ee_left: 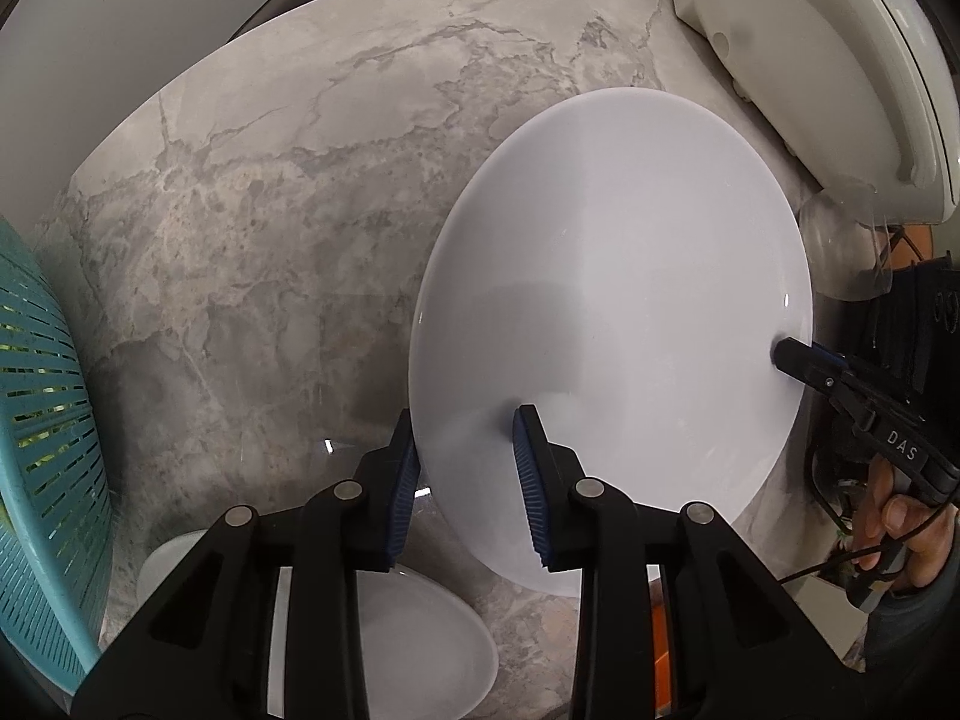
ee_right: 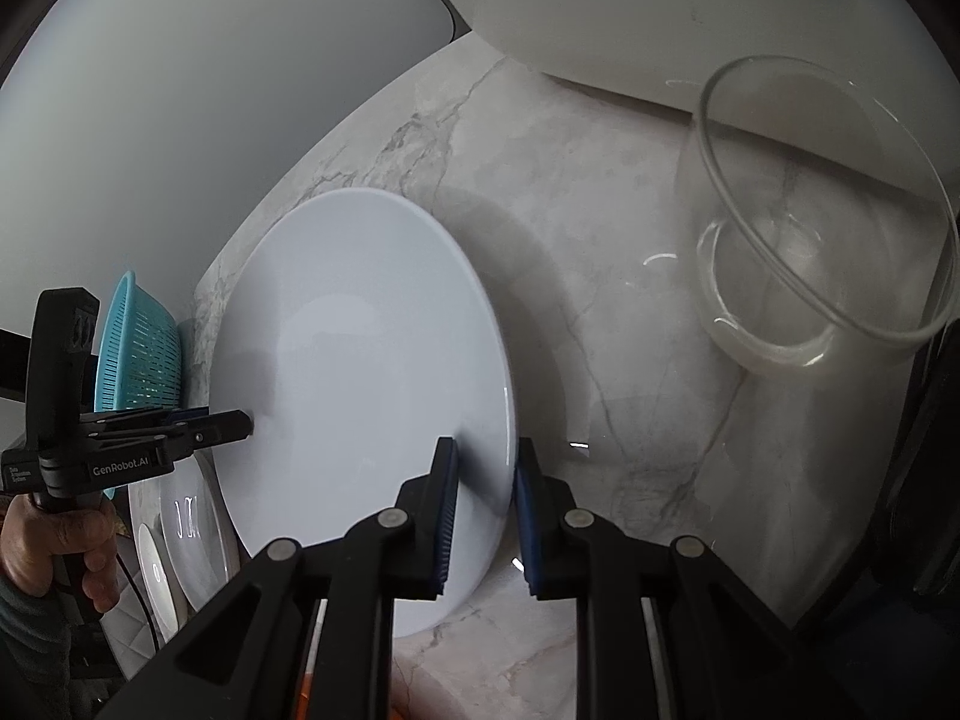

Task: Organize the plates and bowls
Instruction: 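Close the left gripper on the large plate rim while the right gripper grips it too, then lift the large white plate with both grippers and carry it across the table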

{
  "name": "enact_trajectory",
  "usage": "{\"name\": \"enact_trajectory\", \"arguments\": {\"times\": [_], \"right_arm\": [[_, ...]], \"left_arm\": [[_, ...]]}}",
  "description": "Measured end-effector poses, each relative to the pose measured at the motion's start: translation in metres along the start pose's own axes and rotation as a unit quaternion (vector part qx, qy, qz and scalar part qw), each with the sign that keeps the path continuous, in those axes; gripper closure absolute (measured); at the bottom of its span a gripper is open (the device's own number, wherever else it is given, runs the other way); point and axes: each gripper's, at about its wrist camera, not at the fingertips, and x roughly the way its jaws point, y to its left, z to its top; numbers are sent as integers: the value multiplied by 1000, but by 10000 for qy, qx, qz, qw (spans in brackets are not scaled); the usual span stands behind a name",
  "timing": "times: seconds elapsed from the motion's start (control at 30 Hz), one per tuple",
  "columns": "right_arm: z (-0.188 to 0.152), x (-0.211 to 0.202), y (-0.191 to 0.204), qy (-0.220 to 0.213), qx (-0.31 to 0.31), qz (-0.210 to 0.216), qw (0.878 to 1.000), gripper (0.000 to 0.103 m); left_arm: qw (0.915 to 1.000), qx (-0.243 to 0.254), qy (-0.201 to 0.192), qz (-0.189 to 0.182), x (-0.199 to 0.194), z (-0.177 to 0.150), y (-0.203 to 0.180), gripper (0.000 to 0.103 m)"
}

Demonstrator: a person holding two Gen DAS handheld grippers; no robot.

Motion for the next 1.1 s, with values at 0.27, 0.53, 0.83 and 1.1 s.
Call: {"name": "enact_trajectory", "arguments": {"times": [0.27,0.53,0.83,1.1], "right_arm": [[6,-13,4,4,13,91,10000,83],[-11,-54,31,-51,-200,314,9993,84],[-76,-95,77,10,-700,533,9961,84],[-166,-112,122,291,-1282,652,9892,84]], "left_arm": [[10000,-40,21,62,-28,-8,1,75],[9997,-109,-125,186,-81,-58,-3,75],[9984,-351,-321,291,-128,-183,-5,75],[9955,-822,-386,274,-142,-342,6,75]]}}
